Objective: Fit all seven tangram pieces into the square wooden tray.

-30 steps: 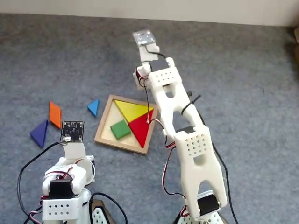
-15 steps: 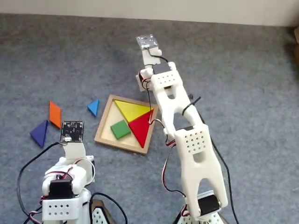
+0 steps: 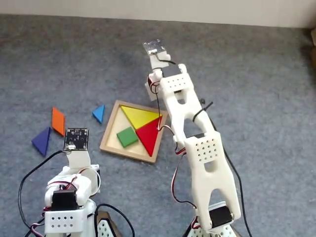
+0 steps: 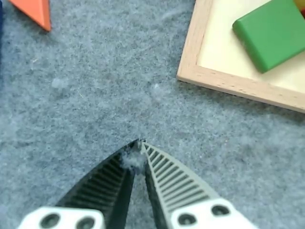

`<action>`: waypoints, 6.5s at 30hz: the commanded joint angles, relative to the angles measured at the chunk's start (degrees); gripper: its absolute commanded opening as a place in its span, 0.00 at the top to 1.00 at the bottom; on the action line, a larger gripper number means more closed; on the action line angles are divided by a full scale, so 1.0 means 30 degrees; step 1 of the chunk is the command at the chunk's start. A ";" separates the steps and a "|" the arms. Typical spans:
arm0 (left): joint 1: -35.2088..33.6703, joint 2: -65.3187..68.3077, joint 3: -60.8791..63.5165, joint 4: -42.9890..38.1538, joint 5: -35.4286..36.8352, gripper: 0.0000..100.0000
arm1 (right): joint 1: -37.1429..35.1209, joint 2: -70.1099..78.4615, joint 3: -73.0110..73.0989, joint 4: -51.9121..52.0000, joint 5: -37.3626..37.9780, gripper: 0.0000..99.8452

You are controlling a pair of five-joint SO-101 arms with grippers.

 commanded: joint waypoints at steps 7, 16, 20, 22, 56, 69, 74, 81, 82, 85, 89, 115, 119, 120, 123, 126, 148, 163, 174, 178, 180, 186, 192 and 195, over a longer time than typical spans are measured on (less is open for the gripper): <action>-0.0220 -0.0894 0.0366 0.0088 -0.0088 1.00 | 0.0484 -0.0366 -0.0337 0.1245 0.1231 0.94; -0.0220 -0.0894 0.0366 0.0088 -0.0088 1.00 | 0.0454 -0.0542 -0.0513 0.1480 0.2315 0.95; -0.0220 -0.0894 0.0366 0.0088 -0.0088 1.00 | 0.0337 -0.1626 -0.2330 0.3853 0.2256 0.95; -0.0220 -0.0894 0.0366 0.0088 -0.0088 1.00 | 0.0337 -0.2066 -0.3678 0.5319 0.2256 0.95; -0.0220 -0.0894 0.0366 0.0088 -0.0088 1.00 | -0.3326 -1.3524 0.3560 1.0447 -0.3985 0.95; -0.0190 -0.0894 0.0366 0.0088 -0.0088 1.00 | -0.3707 -2.0908 1.2264 1.0388 -0.4132 0.95; -0.0190 -0.0894 0.0366 0.0088 -0.0088 1.00 | -0.3707 -2.1641 1.3993 1.0359 -0.9729 0.95; -0.0190 -0.0894 0.0366 0.0088 -0.0088 1.00 | -0.4645 -2.1553 1.4930 0.8484 -1.8110 0.95; -0.0190 -0.0894 0.0366 0.0088 -0.0088 1.00 | -0.4879 -2.1495 1.5253 0.8073 -1.9018 0.95; -0.0190 -0.0894 0.0366 0.0088 -0.0088 1.00 | -0.5729 -2.1114 1.6571 0.6549 -2.1158 0.95; -0.0190 -0.0894 0.0366 0.0088 -0.0088 1.00 | -0.6549 -2.0176 1.8681 0.3707 -2.1832 0.95; -0.0190 -0.0894 0.0366 0.0088 -0.0088 1.00 | -0.7194 -1.5663 1.9883 -0.0278 -2.1802 0.80; -0.0190 -0.0894 0.0366 0.0088 -0.0088 1.00 | -0.7429 -1.6835 1.9883 -0.0249 -2.1773 0.80; -0.0190 -0.0894 0.0366 0.0088 -0.0088 1.00 | -0.7399 -1.7451 1.9912 -0.0249 -2.1626 0.80; -0.0190 -0.0894 0.0366 0.0088 -0.0088 1.00 | -0.7282 -1.9590 2.0029 -0.0249 -2.0103 0.80; -0.0190 -0.0894 0.0366 0.0088 -0.0088 1.00 | -0.6842 -2.1641 2.0117 -0.0249 -1.8930 0.80; -0.0190 -0.0894 0.0366 0.0088 -0.0088 1.00 | -0.5026 -2.3751 2.8762 -0.2711 -0.3282 0.98; -0.0190 -0.0894 0.0366 0.0088 -0.0088 1.00 | -0.5934 -2.1963 2.9963 -0.5846 -0.3575 0.98; -0.0190 -0.0894 0.0366 0.0088 -0.0088 1.00 | -0.6286 -2.0381 2.6652 -0.5817 -0.5597 0.98; -0.0190 -0.0894 0.0366 0.0088 -0.0088 1.00 | -0.7077 -2.0352 2.6125 -0.5846 -0.5597 0.98; -0.0190 -0.0894 0.0366 0.0088 -0.0088 1.00 | -0.7516 -2.0352 2.6125 -0.5846 -0.5597 0.98; -0.0190 -0.0894 0.0366 0.0088 -0.0088 1.00 | -0.7106 -2.1875 2.5861 -0.5729 -0.5568 0.98; -0.0190 -0.0894 0.0366 0.0088 -0.0088 1.00 | -0.4615 -2.2549 2.5744 -0.5817 -0.5451 0.98; -0.0190 -0.0894 0.0366 0.0088 -0.0088 1.00 | -0.4147 -2.1729 2.5744 -0.5817 -0.5451 0.98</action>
